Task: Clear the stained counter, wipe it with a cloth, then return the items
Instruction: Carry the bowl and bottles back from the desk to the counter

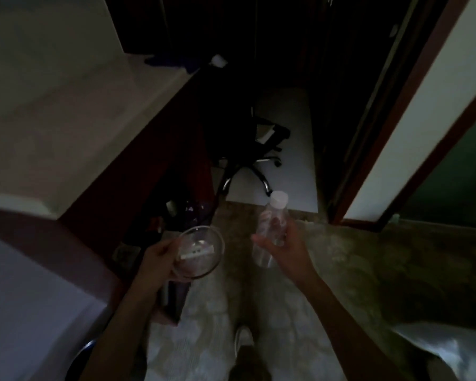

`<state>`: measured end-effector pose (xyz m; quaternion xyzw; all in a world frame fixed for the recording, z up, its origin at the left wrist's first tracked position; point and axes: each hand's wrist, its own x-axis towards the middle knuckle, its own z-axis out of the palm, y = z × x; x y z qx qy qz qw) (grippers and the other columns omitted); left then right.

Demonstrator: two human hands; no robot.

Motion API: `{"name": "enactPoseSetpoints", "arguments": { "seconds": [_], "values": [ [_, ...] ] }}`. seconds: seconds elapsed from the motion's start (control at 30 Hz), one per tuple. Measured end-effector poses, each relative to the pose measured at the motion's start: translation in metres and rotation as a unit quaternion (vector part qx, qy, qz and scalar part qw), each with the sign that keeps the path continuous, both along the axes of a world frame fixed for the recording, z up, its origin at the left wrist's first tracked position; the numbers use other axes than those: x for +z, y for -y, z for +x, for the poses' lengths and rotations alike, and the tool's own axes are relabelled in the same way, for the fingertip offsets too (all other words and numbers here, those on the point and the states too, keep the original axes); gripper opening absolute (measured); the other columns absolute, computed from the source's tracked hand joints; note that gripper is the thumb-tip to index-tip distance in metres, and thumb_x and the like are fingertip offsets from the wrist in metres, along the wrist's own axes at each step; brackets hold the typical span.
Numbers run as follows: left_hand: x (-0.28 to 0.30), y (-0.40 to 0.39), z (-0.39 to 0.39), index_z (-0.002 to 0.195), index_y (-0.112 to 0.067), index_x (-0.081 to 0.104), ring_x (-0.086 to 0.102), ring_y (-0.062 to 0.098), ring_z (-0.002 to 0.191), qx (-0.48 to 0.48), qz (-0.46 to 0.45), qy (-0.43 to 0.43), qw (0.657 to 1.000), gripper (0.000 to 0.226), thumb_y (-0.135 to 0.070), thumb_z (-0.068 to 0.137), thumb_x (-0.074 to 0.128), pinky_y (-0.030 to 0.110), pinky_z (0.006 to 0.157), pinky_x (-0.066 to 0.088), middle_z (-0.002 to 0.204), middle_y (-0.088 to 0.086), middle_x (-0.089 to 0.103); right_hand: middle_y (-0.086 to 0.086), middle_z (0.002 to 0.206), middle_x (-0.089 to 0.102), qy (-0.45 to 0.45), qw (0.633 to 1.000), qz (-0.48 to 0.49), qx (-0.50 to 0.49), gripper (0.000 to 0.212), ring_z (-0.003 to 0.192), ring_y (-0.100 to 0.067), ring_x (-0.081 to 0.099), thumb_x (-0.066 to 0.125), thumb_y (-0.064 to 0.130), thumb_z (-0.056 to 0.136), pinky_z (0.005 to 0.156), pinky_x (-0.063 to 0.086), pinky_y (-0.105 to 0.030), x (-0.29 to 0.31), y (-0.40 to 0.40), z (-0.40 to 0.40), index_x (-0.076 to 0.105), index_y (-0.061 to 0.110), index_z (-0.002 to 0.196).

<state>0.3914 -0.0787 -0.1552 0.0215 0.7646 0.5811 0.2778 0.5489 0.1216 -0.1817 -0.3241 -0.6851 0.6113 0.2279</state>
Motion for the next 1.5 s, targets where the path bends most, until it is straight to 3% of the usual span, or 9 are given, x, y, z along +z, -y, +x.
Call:
{"name": "enactPoseSetpoints", "arguments": {
  "seconds": [0.1, 0.2, 0.37, 0.47, 0.6, 0.67, 1.1, 1.27, 1.5],
  "values": [
    [0.019, -0.058, -0.076, 0.104, 0.002, 0.065, 0.069, 0.028, 0.061, -0.005, 0.007, -0.022, 1.0, 0.016, -0.009, 0.101, 0.054, 0.048, 0.05, 0.062, 0.075, 0.007, 0.066, 0.011, 0.108, 0.063, -0.015, 0.999, 0.029, 0.017, 0.059, 0.092, 0.008, 0.064, 0.083, 0.024, 0.072, 0.073, 0.054, -0.014, 0.024, -0.06, -0.073, 0.049, 0.02, 0.12],
    [0.047, -0.11, -0.149, 0.084, -0.009, 0.069, 0.065, 0.035, 0.088, -0.001, 0.015, -0.049, 0.999, 0.022, -0.007, 0.1, 0.055, 0.065, 0.09, 0.052, 0.061, -0.002, 0.072, 0.014, 0.105, 0.062, -0.037, 0.998, 0.044, 0.033, 0.055, 0.086, 0.014, 0.063, 0.082, 0.021, 0.074, 0.069, 0.052, -0.009, 0.052, -0.113, -0.14, 0.047, 0.029, 0.116],
    [0.096, -0.179, -0.262, 0.088, -0.012, 0.066, 0.061, 0.026, 0.067, 0.017, 0.008, -0.101, 0.995, 0.021, -0.012, 0.103, 0.051, 0.033, 0.048, 0.06, 0.075, 0.011, 0.067, 0.01, 0.122, 0.059, -0.088, 0.992, 0.07, 0.059, 0.094, 0.108, -0.005, 0.062, 0.075, 0.078, 0.043, 0.09, 0.054, -0.03, 0.089, -0.19, -0.254, 0.041, 0.04, 0.122],
    [0.121, -0.206, -0.323, 0.077, -0.01, 0.06, 0.064, 0.018, 0.044, 0.059, 0.02, -0.111, 0.992, 0.029, -0.005, 0.102, 0.048, 0.026, 0.031, 0.051, 0.05, 0.0, 0.067, 0.012, 0.125, 0.059, -0.125, 0.984, 0.056, 0.114, 0.091, 0.113, -0.006, 0.061, 0.08, 0.069, 0.047, 0.094, 0.053, -0.029, 0.102, -0.23, -0.34, 0.042, 0.038, 0.125],
    [0.146, -0.223, -0.403, 0.085, -0.01, 0.071, 0.062, 0.02, 0.057, 0.126, 0.001, -0.167, 0.978, 0.026, -0.015, 0.102, 0.053, 0.028, 0.058, 0.052, 0.073, 0.012, 0.067, 0.01, 0.122, 0.06, -0.162, 0.963, 0.063, 0.206, 0.076, 0.108, -0.001, 0.061, 0.085, 0.031, 0.068, 0.086, 0.051, -0.016, 0.13, -0.274, -0.46, 0.043, 0.023, 0.13],
    [0.159, -0.225, -0.437, 0.088, -0.009, 0.072, 0.062, 0.023, 0.056, 0.175, 0.006, -0.161, 0.971, 0.024, -0.016, 0.101, 0.053, 0.028, 0.05, 0.056, 0.069, 0.01, 0.069, 0.011, 0.115, 0.062, -0.176, 0.947, 0.078, 0.256, 0.065, 0.102, 0.001, 0.063, 0.083, 0.027, 0.071, 0.081, 0.051, -0.017, 0.149, -0.29, -0.515, 0.045, 0.024, 0.124],
    [0.163, -0.185, -0.602, 0.081, 0.007, 0.051, 0.058, 0.017, 0.026, 0.438, -0.029, -0.123, 0.89, 0.026, 0.002, 0.104, 0.04, 0.028, 0.025, 0.047, 0.071, 0.023, 0.049, -0.006, 0.114, 0.062, -0.25, 0.885, 0.118, 0.374, 0.067, 0.103, -0.022, 0.064, 0.078, 0.075, 0.047, 0.089, 0.054, -0.049, 0.205, -0.277, -0.854, 0.049, 0.045, 0.099],
    [0.144, -0.167, -0.643, 0.105, 0.013, 0.06, 0.062, 0.022, 0.034, 0.482, -0.067, -0.089, 0.869, 0.022, -0.005, 0.102, 0.047, 0.037, 0.042, 0.057, 0.069, 0.02, 0.056, -0.011, 0.111, 0.061, -0.244, 0.879, 0.122, 0.392, 0.078, 0.1, -0.028, 0.062, 0.078, 0.076, 0.044, 0.087, 0.054, -0.051, 0.194, -0.261, -0.949, 0.049, 0.035, 0.103],
    [0.133, -0.189, -0.667, 0.084, -0.001, 0.063, 0.074, 0.023, 0.058, 0.506, -0.11, -0.081, 0.851, 0.027, -0.009, 0.104, 0.047, 0.032, 0.052, 0.057, 0.087, 0.029, 0.065, -0.005, 0.115, 0.052, -0.239, 0.862, 0.134, 0.426, 0.072, 0.103, -0.02, 0.055, 0.087, 0.014, 0.067, 0.085, 0.047, -0.018, 0.164, -0.249, -0.996, 0.039, 0.01, 0.121]
  ]
}}
